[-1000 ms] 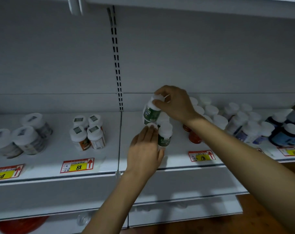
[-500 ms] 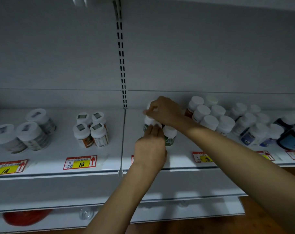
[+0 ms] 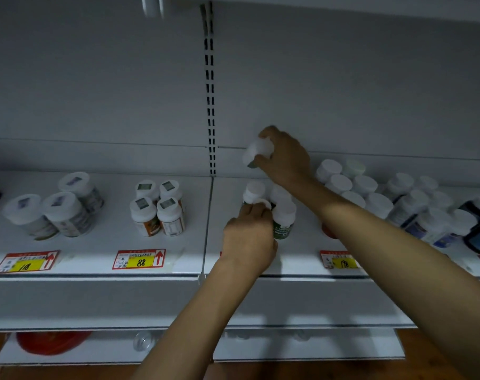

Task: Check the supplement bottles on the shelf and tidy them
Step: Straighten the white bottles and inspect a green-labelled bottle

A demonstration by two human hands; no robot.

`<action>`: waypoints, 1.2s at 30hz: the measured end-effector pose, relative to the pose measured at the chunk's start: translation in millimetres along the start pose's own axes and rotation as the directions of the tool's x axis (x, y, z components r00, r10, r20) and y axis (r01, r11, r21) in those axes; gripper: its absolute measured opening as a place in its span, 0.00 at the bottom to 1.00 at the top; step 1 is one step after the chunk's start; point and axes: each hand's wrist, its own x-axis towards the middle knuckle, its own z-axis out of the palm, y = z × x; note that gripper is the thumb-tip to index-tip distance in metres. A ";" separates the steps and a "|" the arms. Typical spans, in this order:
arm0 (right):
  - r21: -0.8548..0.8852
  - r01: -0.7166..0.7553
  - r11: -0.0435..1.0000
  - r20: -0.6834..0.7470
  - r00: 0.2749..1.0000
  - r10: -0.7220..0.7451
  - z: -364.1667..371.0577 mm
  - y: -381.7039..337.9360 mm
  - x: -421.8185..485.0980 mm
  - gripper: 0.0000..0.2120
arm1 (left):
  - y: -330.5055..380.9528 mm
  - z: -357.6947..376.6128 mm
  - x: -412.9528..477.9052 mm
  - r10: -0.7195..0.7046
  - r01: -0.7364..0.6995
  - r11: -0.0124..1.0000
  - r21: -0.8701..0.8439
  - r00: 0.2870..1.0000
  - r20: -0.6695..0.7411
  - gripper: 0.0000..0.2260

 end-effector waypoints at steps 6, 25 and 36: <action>0.457 0.092 0.884 -0.206 0.979 0.005 -88.7 -35.0 -49.4 0.10 | -1.1 -12.1 -6.9 0.038 -0.026 0.977 -0.212 0.998 0.050 0.31; 0.650 -0.090 0.754 0.037 0.995 0.087 -108.3 -43.7 -160.3 0.21 | 59.8 -92.9 -66.6 -0.228 0.284 -0.576 -0.767 0.845 0.484 0.15; 0.638 -0.065 0.767 0.162 0.986 -0.051 -92.5 -44.0 -161.8 0.44 | 46.6 -99.9 -70.5 -0.175 0.303 -0.692 -0.655 0.810 0.560 0.19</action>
